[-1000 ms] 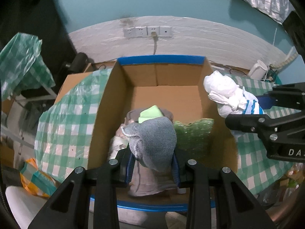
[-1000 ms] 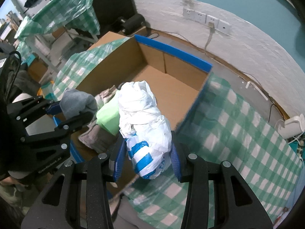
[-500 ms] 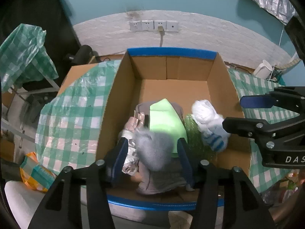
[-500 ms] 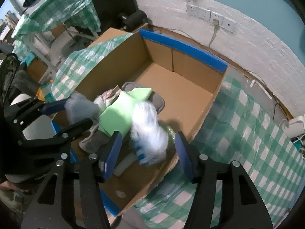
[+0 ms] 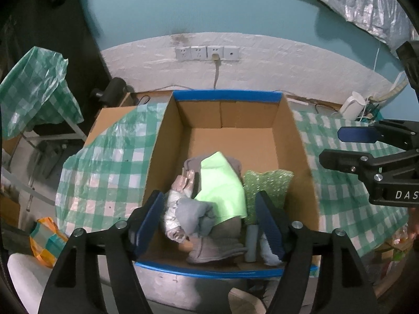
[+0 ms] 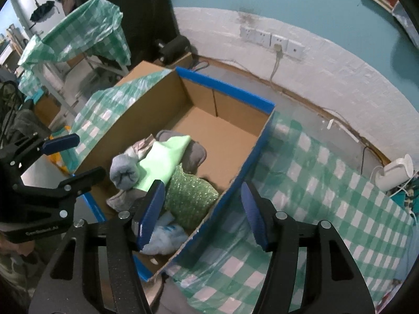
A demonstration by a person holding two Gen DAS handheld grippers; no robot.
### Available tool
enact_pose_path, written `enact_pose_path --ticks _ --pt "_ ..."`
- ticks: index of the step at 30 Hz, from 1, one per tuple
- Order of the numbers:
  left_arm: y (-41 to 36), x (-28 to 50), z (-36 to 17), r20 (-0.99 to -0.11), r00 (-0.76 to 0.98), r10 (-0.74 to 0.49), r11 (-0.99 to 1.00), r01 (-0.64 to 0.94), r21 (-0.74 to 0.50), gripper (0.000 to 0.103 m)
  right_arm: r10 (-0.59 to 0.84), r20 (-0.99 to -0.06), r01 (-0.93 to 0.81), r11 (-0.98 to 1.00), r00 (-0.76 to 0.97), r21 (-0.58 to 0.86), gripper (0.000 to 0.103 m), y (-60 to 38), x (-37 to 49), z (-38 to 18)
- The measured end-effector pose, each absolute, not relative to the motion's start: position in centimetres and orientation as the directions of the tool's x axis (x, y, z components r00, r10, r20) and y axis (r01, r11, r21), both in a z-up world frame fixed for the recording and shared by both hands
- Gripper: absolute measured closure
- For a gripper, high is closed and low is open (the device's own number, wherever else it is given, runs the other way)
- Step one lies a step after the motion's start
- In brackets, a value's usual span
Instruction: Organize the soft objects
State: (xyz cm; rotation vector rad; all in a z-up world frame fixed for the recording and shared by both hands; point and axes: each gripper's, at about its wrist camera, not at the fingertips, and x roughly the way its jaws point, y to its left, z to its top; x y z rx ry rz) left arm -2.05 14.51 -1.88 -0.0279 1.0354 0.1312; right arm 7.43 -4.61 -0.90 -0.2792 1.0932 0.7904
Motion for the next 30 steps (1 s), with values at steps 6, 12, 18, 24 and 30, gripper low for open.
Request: enact_pose_path --ticks 6,12,18,24,30 --pt "13.4 -2.3 -0.8 -0.829 0.552 0.092 0.994 -0.099 0.044 0.023 0.450 -0.847 -0.688 0.710 0.282 0.148 0.041 -6.2 6.7 1.1" --pt "13.0 -2.5 0.5 -0.815 0.575 0.067 0.995 -0.097 0.014 0.022 0.450 -0.829 -0.675 0.727 0.333 0.124 0.041 -8.1 6.3 2.3" --pt "12.4 -3.0 1.6 -0.795 0.602 0.074 0.995 -0.093 0.022 0.016 0.452 -0.810 -0.660 0.743 0.372 0.111 0.041 -9.8 5.8 3.4" --pt "11.3 -3.1 2.8 -0.752 0.653 0.087 0.996 -0.074 0.051 0.016 0.453 -0.802 -0.653 0.750 0.389 0.106 0.040 -11.1 5.5 4.0" --pt "10.2 -3.0 3.5 -0.748 0.658 0.086 0.996 -0.055 0.065 0.015 0.455 -0.795 -0.645 0.757 0.401 0.107 0.040 -12.3 5.6 4.2"
